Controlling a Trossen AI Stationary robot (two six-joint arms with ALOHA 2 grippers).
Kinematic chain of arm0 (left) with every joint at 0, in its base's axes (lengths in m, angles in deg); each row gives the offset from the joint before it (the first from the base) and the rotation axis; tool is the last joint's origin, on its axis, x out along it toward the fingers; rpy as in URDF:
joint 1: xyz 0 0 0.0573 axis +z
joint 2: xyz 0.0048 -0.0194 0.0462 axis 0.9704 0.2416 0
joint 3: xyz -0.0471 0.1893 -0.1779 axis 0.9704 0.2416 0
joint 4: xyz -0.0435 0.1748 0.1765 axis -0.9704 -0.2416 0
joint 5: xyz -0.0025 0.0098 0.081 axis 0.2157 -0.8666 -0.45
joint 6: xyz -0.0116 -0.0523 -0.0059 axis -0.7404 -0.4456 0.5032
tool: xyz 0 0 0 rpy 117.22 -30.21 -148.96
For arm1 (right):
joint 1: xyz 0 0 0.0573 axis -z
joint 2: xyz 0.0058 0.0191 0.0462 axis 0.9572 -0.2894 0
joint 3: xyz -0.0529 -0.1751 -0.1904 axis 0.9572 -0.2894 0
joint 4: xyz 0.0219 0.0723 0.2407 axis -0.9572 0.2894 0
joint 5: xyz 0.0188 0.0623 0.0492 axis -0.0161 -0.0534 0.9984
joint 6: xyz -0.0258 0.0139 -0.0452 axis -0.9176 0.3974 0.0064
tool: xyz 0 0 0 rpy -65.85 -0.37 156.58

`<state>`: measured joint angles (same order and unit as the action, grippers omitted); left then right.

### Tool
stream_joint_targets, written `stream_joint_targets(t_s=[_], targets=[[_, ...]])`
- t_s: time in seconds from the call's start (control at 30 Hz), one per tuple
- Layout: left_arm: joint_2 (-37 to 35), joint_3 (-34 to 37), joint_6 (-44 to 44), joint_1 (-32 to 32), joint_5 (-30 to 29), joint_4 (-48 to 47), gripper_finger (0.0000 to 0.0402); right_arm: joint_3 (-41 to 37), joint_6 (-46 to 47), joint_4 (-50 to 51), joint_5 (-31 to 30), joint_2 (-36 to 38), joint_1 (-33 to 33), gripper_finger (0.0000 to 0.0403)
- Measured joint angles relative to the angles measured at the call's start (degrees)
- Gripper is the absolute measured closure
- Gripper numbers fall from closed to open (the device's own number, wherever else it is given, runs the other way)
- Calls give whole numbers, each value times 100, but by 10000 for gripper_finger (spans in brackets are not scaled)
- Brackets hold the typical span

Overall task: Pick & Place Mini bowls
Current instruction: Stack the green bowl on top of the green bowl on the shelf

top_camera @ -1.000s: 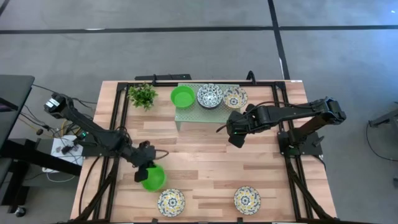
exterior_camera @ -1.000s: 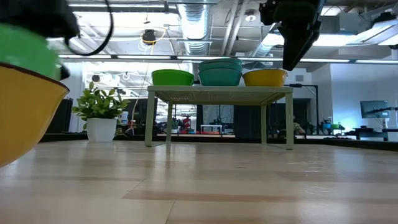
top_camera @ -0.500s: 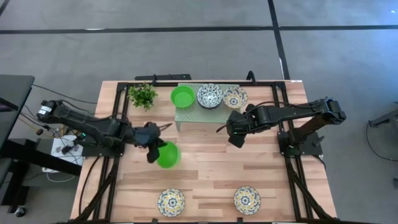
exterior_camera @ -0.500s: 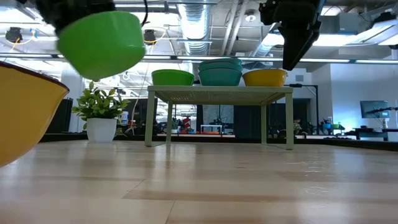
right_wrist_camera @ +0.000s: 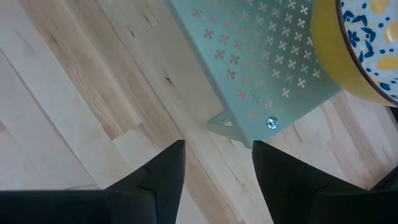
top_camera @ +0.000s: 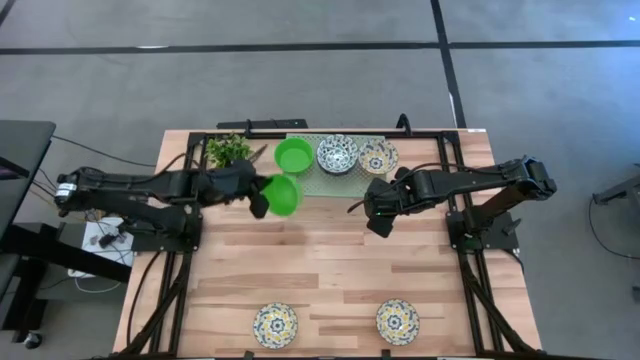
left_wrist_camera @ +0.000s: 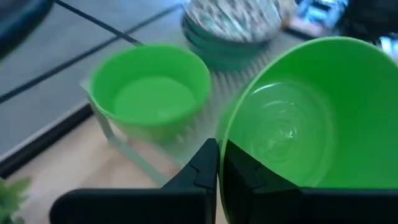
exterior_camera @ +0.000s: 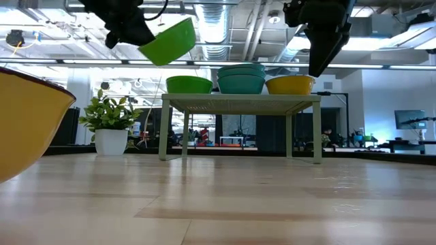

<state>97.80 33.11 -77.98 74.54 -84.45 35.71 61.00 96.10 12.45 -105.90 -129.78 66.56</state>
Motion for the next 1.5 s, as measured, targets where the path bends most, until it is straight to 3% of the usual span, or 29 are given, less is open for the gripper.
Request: stream_joint_targets(t_s=[0.5,0.6,0.73,1.07,1.5], targets=[[50,-26,-219,1741,4,793,391,0,0,-8,-2,0,0,228],[185,-26,-222,1866,52,970,390,0,1,-20,-2,0,0,233],[445,-26,-200,2011,672,1331,394,0,-26,-101,-4,0,4,237],[748,-24,-219,2529,1395,1395,393,0,-98,-153,-4,0,4,239],[761,-24,6,2640,1426,1395,367,0,-98,-153,-4,0,4,239]])
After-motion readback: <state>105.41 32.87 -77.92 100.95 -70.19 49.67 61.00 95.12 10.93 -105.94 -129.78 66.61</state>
